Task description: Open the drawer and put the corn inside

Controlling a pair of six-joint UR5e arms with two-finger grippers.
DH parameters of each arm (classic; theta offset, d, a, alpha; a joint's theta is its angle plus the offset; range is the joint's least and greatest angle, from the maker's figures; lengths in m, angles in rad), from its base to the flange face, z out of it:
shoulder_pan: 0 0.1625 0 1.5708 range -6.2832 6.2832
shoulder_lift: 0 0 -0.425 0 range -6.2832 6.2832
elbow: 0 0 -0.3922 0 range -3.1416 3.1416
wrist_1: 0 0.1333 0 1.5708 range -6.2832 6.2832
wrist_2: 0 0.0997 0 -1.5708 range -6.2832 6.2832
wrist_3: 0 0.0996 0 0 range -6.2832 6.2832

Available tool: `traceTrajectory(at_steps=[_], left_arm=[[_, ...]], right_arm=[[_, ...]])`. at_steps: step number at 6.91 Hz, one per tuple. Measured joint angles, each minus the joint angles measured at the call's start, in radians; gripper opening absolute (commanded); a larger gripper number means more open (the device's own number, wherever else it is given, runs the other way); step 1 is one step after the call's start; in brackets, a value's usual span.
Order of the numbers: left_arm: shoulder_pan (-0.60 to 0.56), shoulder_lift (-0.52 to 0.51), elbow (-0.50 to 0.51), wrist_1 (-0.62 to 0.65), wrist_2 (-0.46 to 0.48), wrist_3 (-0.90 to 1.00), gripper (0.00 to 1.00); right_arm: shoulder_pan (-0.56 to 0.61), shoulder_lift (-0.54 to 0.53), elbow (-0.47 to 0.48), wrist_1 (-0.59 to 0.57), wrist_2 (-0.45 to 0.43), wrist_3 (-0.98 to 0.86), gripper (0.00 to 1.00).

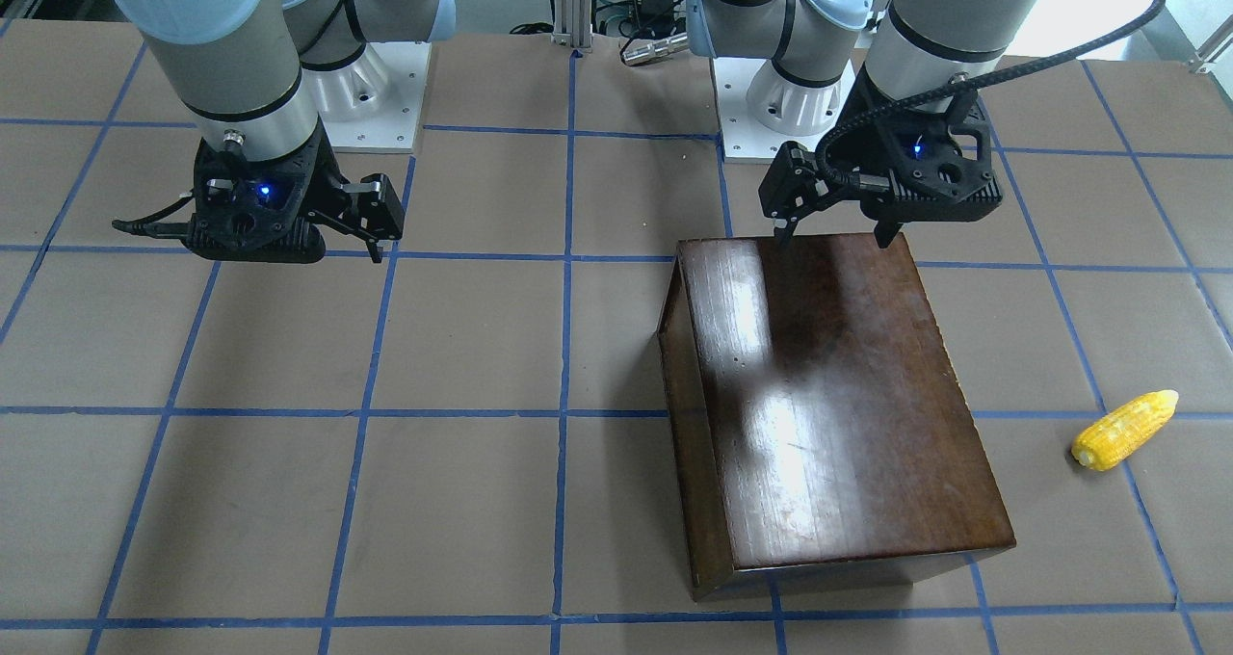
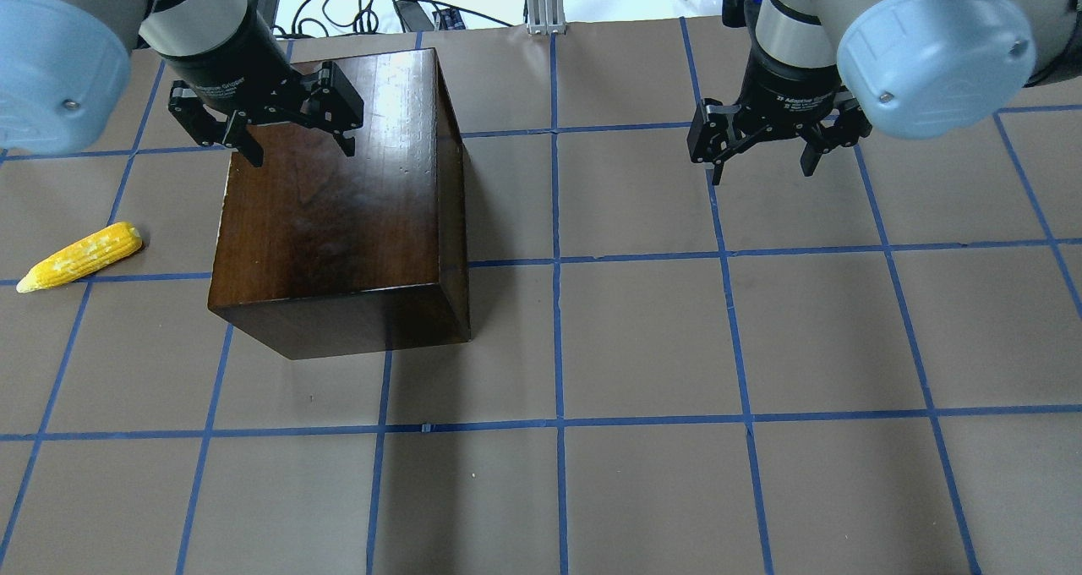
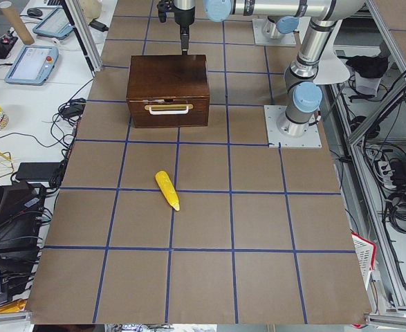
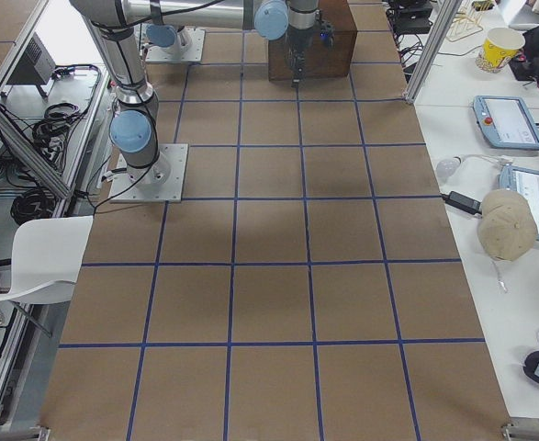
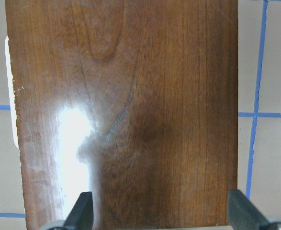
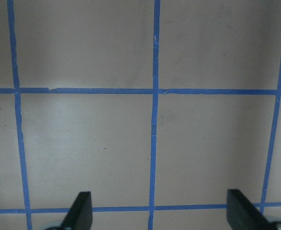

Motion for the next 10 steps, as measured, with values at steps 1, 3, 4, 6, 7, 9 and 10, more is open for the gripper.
traceTrajectory(at_steps=[1, 3, 4, 6, 7, 9, 10], left_arm=[[0.000, 0.000, 0.000, 0.001, 0.004, -0.003, 1.00], [0.000, 0.001, 0.000, 0.001, 0.008, -0.004, 1.00], [0.000, 0.002, 0.000, 0.002, 0.008, -0.004, 1.00], [0.000, 0.003, -0.003, 0.001, 0.008, -0.004, 1.00], [0.000, 0.002, -0.002, -0.001, 0.009, -0.004, 1.00], [0.001, 0.002, 0.005, -0.017, 0.012, 0.001, 1.00], [0.007, 0.006, 0.010, -0.021, 0.015, 0.012, 1.00]], right_arm=[[0.000, 0.000, 0.000, 0.000, 0.000, 0.000, 1.00], [0.000, 0.000, 0.000, 0.001, 0.000, 0.000, 1.00], [0.000, -0.001, 0.000, 0.000, 0.000, 0.000, 1.00], [0.000, 0.000, 0.000, 0.000, 0.000, 0.000, 1.00], [0.000, 0.000, 0.000, 0.001, 0.000, 0.000, 1.00], [0.000, -0.001, 0.000, 0.001, 0.000, 0.000, 1.00], [0.000, 0.000, 0.000, 0.001, 0.000, 0.000, 1.00]])
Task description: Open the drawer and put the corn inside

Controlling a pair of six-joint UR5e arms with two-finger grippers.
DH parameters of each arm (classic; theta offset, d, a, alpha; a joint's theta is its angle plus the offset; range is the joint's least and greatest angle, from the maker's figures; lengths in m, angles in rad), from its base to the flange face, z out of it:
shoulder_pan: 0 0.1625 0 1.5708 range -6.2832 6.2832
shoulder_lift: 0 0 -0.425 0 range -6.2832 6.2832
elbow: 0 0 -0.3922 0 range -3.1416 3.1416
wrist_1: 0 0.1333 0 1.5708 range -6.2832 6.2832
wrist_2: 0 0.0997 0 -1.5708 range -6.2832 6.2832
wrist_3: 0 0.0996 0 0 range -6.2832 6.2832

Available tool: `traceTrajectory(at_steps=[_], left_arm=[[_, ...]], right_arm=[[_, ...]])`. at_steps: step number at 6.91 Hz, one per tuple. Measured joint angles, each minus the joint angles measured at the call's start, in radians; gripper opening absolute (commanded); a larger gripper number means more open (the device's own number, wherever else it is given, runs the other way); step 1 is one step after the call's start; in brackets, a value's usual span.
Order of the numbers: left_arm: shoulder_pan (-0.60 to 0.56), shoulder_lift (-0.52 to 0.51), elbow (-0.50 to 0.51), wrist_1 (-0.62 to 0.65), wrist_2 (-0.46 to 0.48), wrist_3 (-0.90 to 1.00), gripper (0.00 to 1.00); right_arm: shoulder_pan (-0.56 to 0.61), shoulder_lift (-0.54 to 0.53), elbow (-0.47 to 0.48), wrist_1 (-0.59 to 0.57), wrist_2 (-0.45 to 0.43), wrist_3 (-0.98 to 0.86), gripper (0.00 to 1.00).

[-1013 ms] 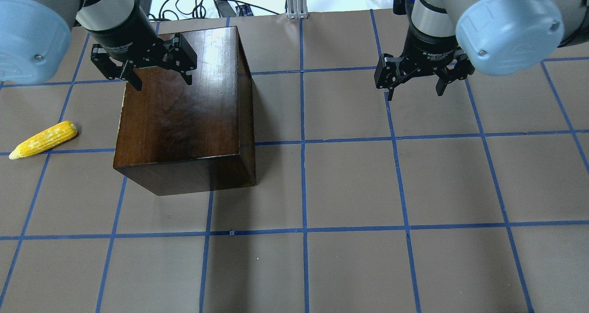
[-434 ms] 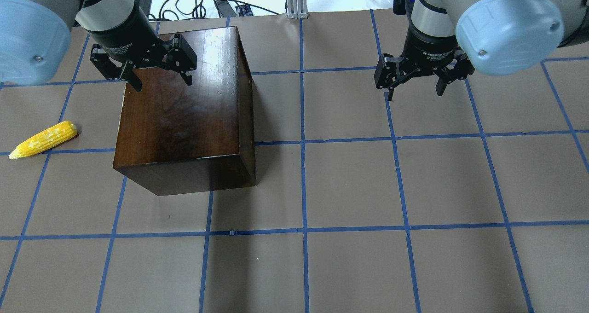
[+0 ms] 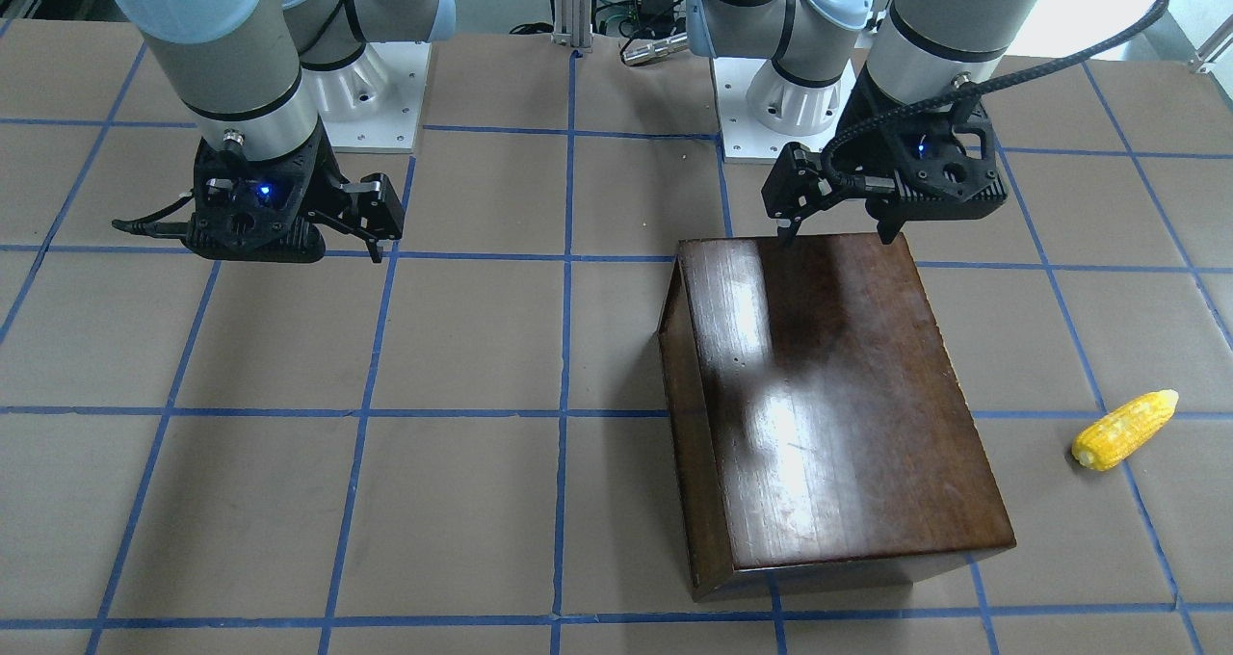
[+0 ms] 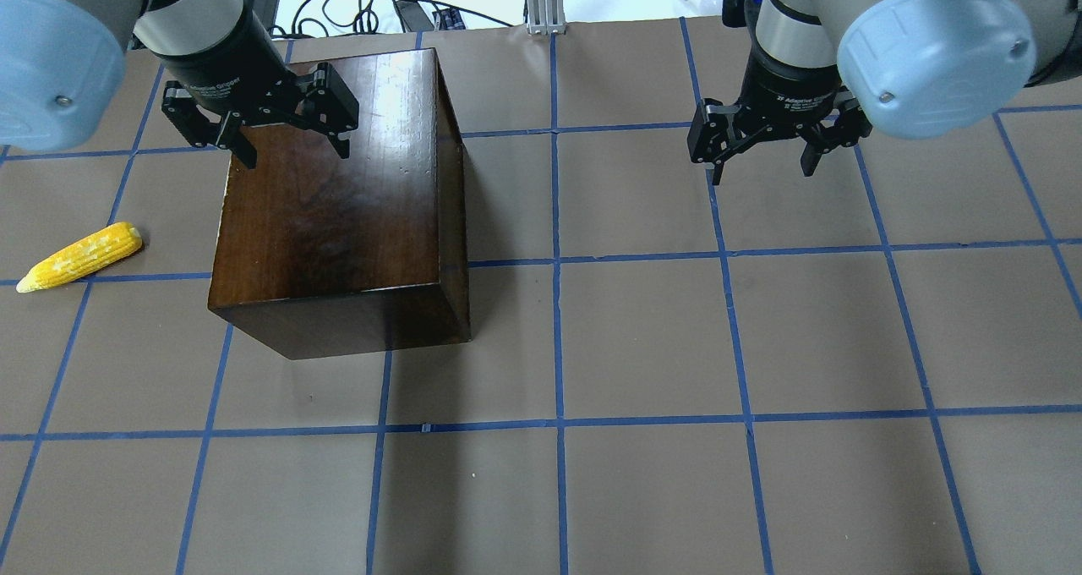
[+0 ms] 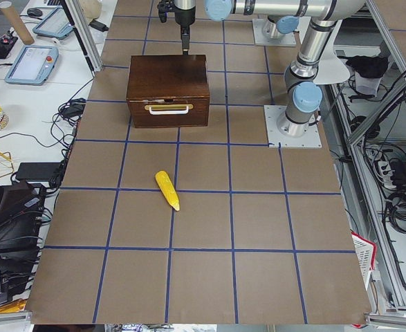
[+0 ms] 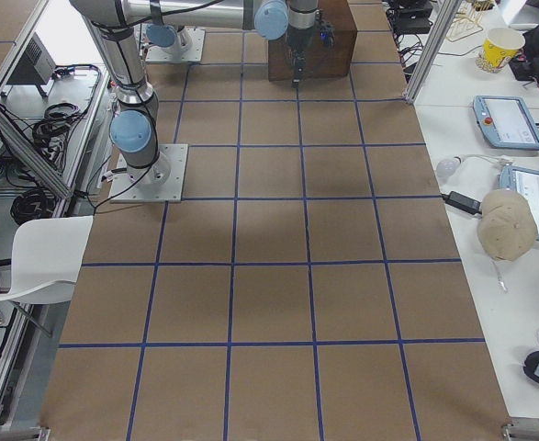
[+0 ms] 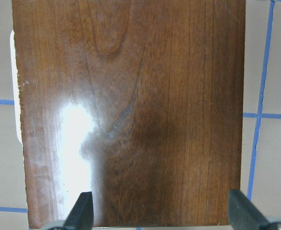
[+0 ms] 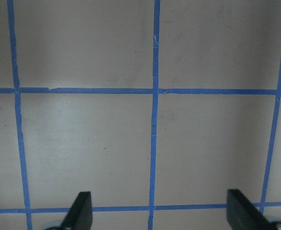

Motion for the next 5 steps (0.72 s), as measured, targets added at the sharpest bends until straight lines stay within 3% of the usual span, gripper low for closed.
traceTrajectory(at_steps=[2, 5], left_arm=[[0.071, -0.002, 0.015, -0.017, 0.008, 0.055, 1.00], [0.264, -0.014, 0.001, -0.056, -0.035, 0.188, 1.00]], right_arm=[[0.000, 0.000, 0.000, 0.000, 0.000, 0.000, 1.00], [0.000, 0.000, 0.000, -0.001, -0.001, 0.000, 1.00]])
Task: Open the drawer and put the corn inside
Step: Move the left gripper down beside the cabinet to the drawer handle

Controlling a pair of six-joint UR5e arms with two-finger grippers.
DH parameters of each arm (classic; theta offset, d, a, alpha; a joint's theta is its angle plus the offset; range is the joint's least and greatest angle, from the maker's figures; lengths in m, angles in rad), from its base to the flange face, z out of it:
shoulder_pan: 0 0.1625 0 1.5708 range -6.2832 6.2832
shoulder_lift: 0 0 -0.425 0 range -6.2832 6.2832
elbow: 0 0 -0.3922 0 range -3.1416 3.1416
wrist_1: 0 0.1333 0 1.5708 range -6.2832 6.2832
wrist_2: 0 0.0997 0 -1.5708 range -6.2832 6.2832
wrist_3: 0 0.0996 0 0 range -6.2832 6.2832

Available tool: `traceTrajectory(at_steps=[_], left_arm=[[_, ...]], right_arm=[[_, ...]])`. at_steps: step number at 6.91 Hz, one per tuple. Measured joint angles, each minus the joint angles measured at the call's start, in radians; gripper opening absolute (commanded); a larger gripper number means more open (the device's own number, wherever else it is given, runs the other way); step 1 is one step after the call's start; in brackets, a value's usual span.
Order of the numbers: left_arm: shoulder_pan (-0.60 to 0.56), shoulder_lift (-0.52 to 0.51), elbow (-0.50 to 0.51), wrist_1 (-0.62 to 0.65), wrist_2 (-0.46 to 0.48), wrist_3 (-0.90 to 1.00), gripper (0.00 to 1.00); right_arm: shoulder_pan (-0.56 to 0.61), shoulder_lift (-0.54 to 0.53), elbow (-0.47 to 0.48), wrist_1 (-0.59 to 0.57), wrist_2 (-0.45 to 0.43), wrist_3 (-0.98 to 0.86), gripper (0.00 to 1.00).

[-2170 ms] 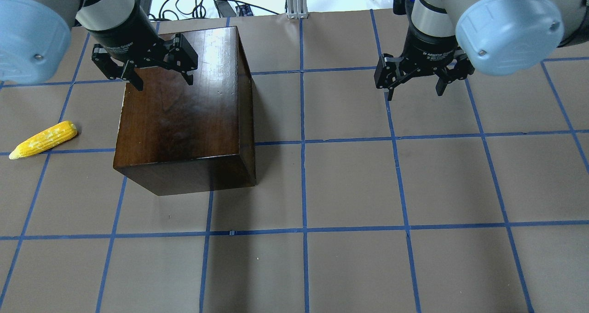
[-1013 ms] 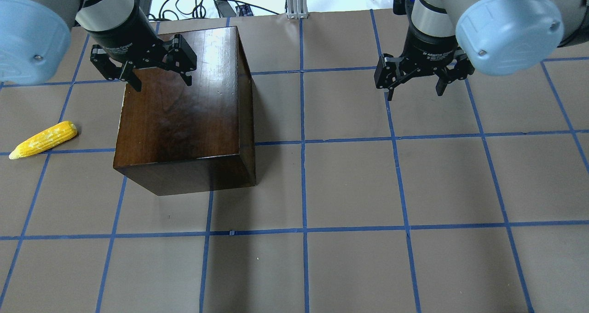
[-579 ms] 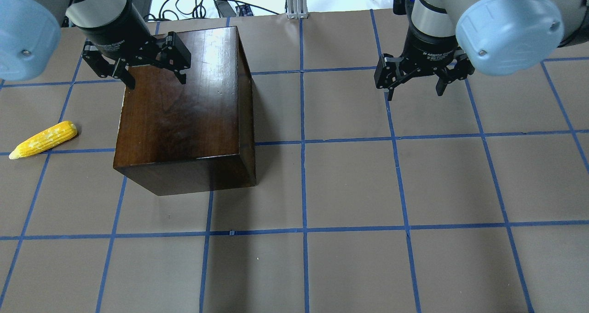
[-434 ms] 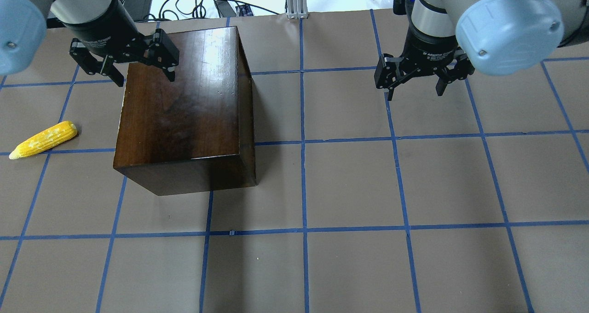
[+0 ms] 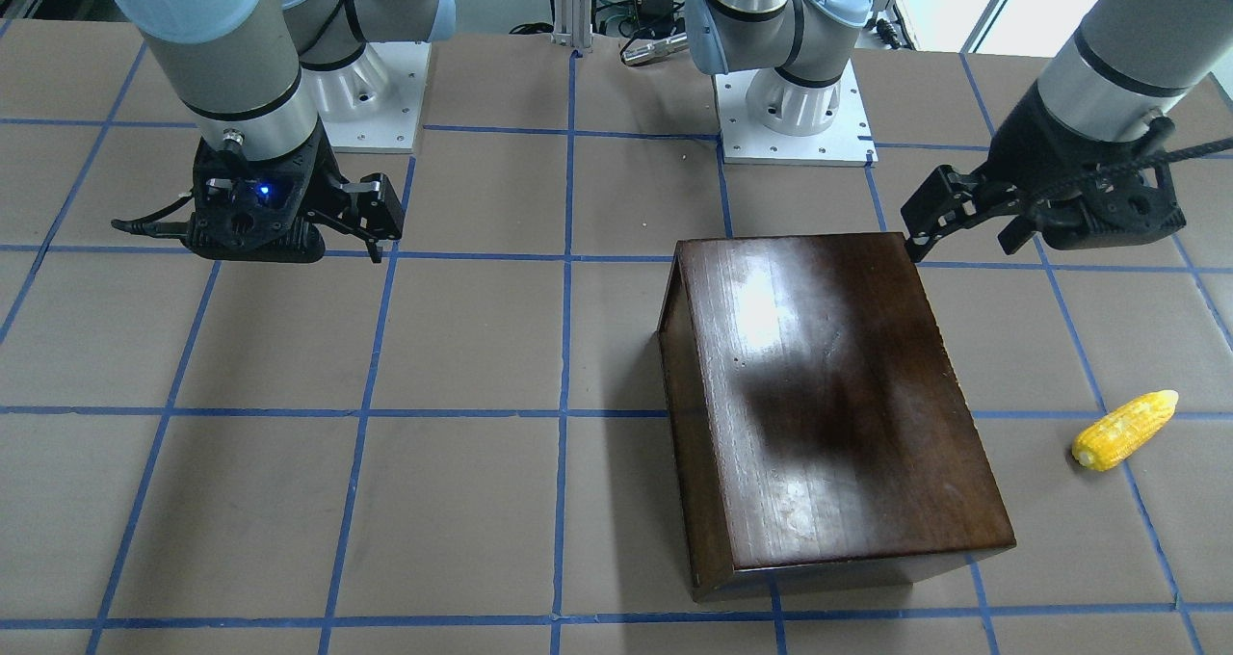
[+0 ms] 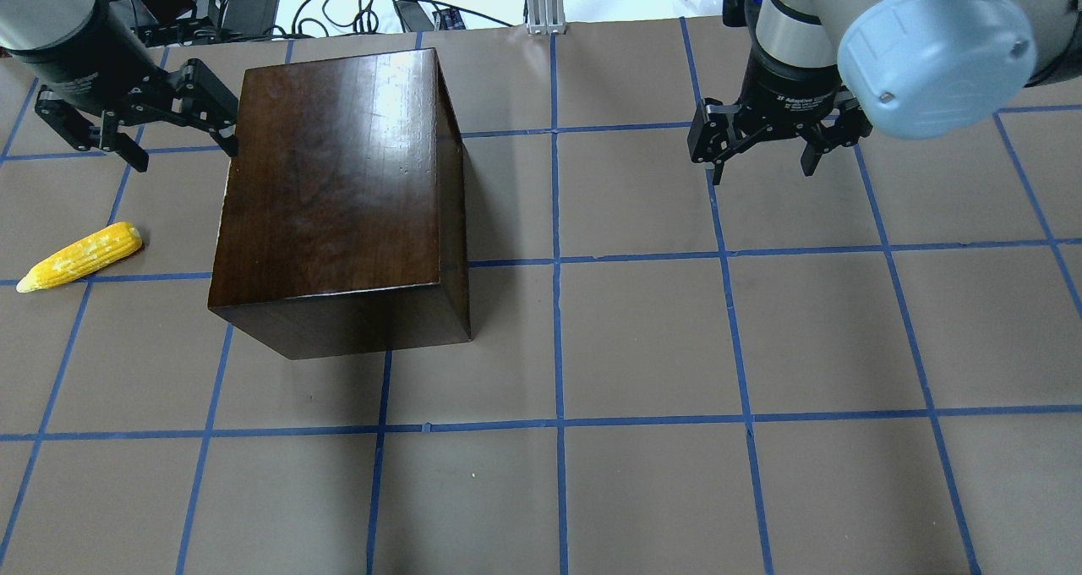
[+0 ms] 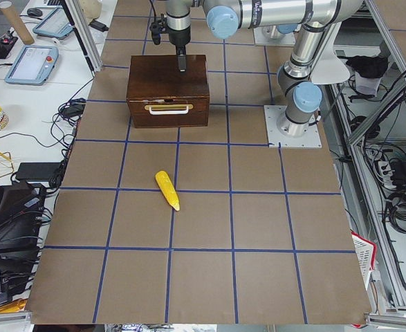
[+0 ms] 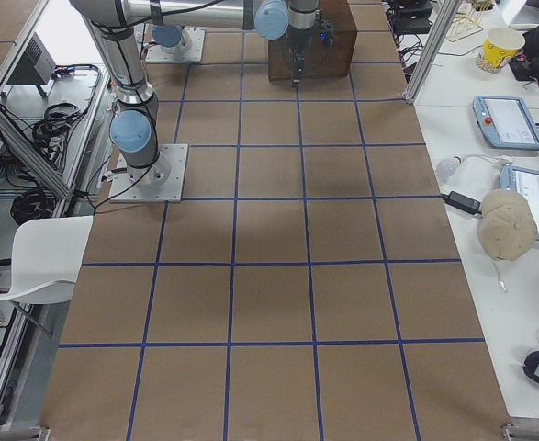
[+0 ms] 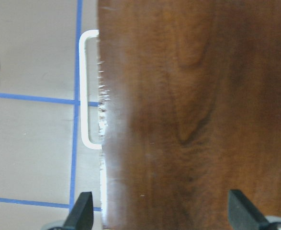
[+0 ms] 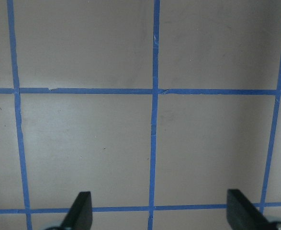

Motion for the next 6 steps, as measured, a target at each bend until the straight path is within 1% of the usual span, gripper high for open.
traceTrajectory(at_steps=[2, 6], left_arm=[[0.103, -0.033, -0.017, -0.005, -0.039, 0.063, 1.00], [0.219, -0.109, -0.032, -0.001, -0.049, 0.235, 1.00]], right_arm=[[0.000, 0.000, 0.000, 0.000, 0.000, 0.000, 1.00], [0.000, 0.000, 0.000, 0.001, 0.001, 0.000, 1.00]])
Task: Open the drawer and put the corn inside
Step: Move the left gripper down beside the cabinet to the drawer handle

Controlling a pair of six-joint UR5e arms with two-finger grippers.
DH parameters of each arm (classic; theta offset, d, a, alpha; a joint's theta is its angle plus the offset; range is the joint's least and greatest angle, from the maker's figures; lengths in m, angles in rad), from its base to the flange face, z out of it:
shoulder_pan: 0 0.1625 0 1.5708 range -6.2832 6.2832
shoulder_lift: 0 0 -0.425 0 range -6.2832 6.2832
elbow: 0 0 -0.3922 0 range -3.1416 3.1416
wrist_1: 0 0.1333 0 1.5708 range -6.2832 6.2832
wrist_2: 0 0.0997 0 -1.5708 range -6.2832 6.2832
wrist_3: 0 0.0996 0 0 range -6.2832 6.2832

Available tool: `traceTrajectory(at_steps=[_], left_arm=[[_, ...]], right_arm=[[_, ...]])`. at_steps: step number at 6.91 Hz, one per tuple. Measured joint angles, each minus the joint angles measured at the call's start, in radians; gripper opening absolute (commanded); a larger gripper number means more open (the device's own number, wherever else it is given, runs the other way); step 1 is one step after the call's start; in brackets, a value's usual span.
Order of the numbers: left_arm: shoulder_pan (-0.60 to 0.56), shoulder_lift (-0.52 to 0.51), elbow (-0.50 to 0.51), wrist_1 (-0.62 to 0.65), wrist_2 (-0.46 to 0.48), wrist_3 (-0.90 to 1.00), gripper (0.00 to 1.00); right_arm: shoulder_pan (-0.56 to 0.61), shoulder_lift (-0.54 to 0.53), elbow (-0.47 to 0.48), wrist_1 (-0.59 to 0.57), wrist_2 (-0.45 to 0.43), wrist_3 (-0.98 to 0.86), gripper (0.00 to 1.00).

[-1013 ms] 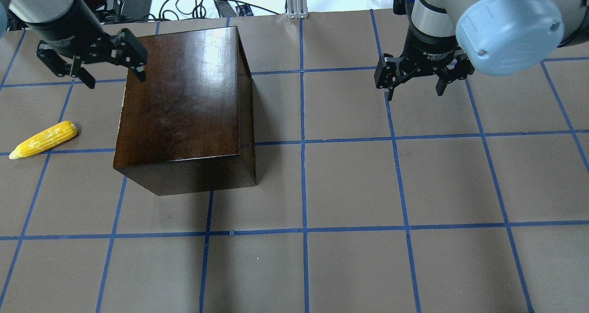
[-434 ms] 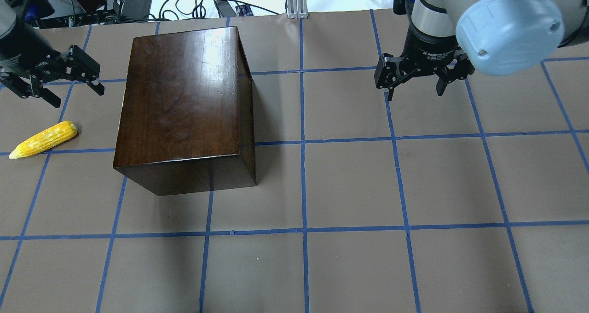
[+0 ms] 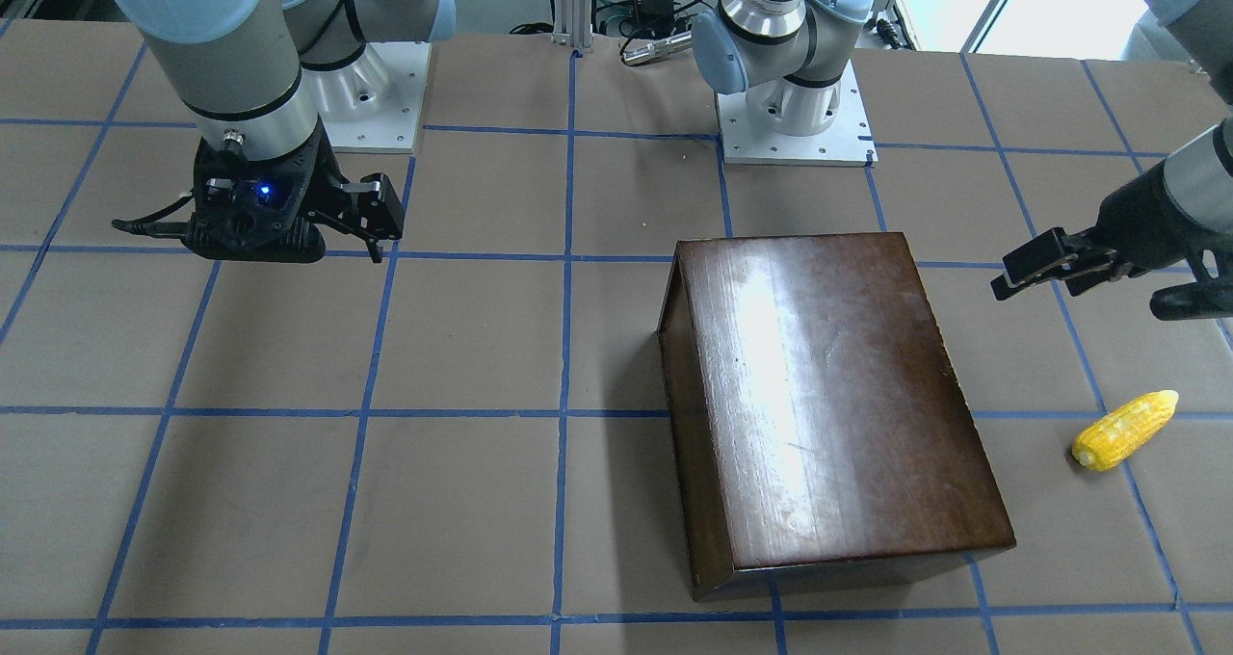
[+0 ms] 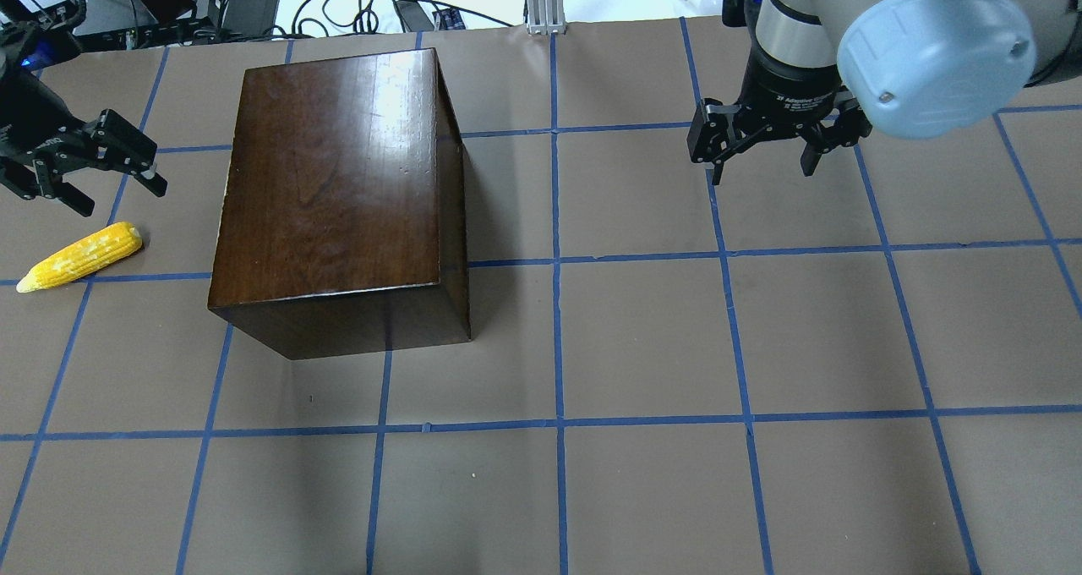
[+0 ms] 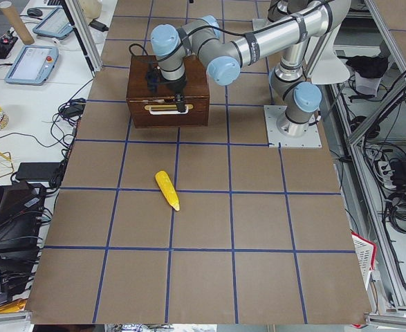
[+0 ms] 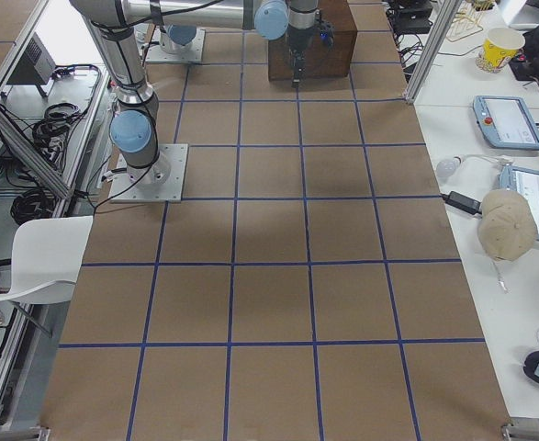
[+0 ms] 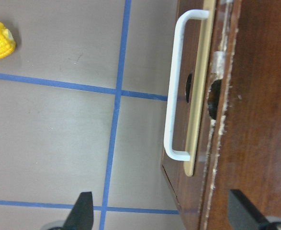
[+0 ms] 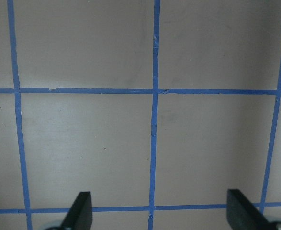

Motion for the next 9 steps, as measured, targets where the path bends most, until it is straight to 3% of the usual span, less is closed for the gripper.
traceTrajectory(at_steps=[9], left_arm=[[0.023, -0.124, -0.054, 0.149, -0.130, 0.102, 1.00]], right_arm=[[0.000, 0.000, 0.000, 0.000, 0.001, 0.000, 1.00]])
